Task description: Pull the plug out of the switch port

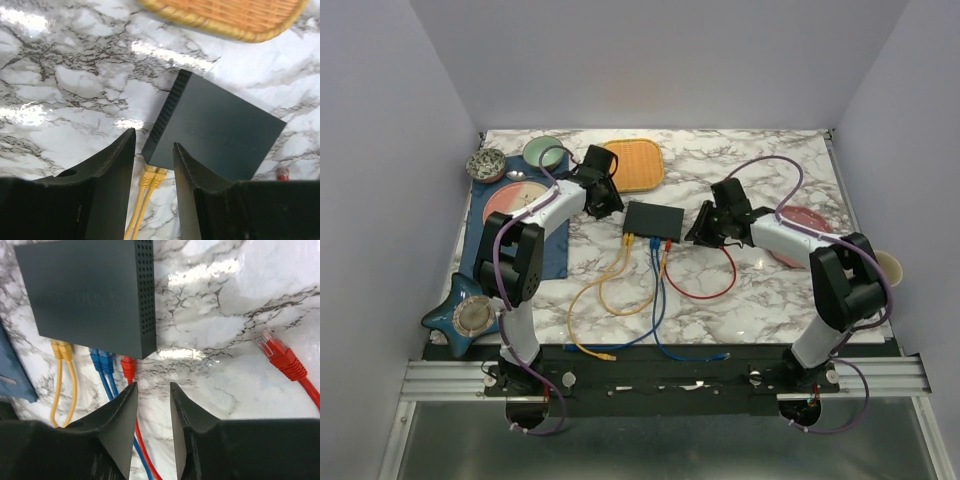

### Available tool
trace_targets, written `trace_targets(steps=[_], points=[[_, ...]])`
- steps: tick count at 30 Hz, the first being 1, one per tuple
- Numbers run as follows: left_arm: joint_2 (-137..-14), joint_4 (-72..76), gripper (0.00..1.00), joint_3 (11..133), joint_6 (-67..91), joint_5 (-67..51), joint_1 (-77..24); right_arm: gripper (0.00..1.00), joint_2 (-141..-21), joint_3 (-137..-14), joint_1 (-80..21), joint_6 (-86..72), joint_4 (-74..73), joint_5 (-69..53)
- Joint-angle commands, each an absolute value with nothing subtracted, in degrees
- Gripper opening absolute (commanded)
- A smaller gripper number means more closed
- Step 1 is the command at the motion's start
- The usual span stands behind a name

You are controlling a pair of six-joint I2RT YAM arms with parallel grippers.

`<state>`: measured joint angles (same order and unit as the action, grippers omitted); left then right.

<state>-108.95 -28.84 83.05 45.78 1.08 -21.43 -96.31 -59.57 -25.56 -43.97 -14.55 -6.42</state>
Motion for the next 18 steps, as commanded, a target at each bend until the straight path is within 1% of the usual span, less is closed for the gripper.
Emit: trace_targets(steps=[1, 3, 5, 8, 13, 18], points=[[-110.1, -28.1, 0.46, 77.2, 48.0, 1.2, -21.0, 0.4, -98.6, -56.8, -26.8, -43.2, -11.6, -12.2], [-110.7, -26.7, 0.45, 76.0, 48.5, 0.1, -21.0, 0.4, -101.2, -57.7, -27.2, -43.2, -11.6, -13.4], [-112.0, -26.1, 0.44, 75.0, 49.1, -3.3, -21.1, 0.4, -103.6, -58.6, -27.2, -42.7, -11.7, -14.7], [-112.9, -24.9, 0.42, 73.9, 49.2, -5.4, -21.8, 0.4, -104.9, -60.9, -27.2, -42.3, -12.0, -14.5], [-114.1, -24.0, 0.41, 73.3, 49.4, -7.2, -22.6, 0.41, -109.6, -66.7, -26.2, -42.3, -14.6, -12.5], [-113.7, -24.1, 0.41, 72.8, 49.5, -7.4, -22.7, 0.41, -112.6, -69.7, -23.5, -43.4, -15.7, -12.6]])
